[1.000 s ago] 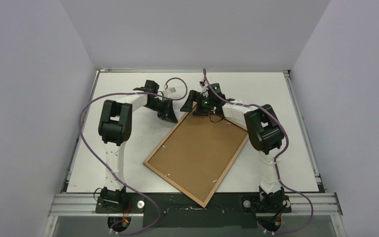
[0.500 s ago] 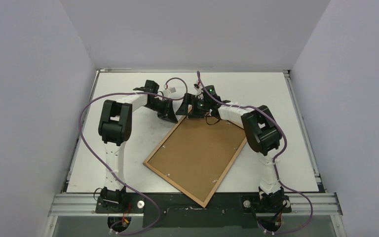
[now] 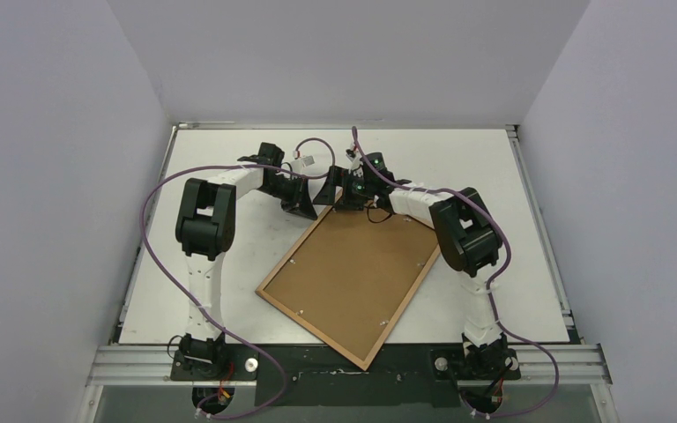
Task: Put the photo into the frame
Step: Install the photo frame at the center of the board.
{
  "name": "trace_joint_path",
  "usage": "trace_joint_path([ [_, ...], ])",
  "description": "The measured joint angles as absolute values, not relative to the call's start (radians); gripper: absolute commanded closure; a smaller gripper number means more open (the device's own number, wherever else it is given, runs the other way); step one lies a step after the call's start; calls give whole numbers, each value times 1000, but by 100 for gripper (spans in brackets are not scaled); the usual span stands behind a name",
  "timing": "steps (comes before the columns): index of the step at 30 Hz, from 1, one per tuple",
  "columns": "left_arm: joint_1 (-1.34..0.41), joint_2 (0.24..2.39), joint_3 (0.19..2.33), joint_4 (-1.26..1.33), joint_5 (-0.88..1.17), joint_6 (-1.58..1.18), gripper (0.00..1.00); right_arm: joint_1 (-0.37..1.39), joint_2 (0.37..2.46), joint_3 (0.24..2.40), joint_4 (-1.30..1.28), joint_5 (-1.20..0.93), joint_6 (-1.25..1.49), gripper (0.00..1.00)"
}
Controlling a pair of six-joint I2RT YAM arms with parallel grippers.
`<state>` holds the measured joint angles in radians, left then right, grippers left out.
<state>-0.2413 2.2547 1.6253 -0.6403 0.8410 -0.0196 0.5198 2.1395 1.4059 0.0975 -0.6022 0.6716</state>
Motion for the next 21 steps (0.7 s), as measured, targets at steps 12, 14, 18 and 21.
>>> trace_joint_path([
  [12, -241, 2249, 1620, -638, 838, -18, 96, 500, 2125, 1404, 72, -593, 659, 10],
  [14, -241, 2242, 1612, -635, 832, -17, 89, 472, 2093, 1386, 34, -567, 649, 10],
  [18, -237, 2231, 1605, -644, 807, -14, 71, 371, 1935, 1286, -54, -466, 642, 10],
  [21, -225, 2227, 1605, -654, 793, -10, 61, 297, 1783, 1201, -124, -344, 645, 10],
])
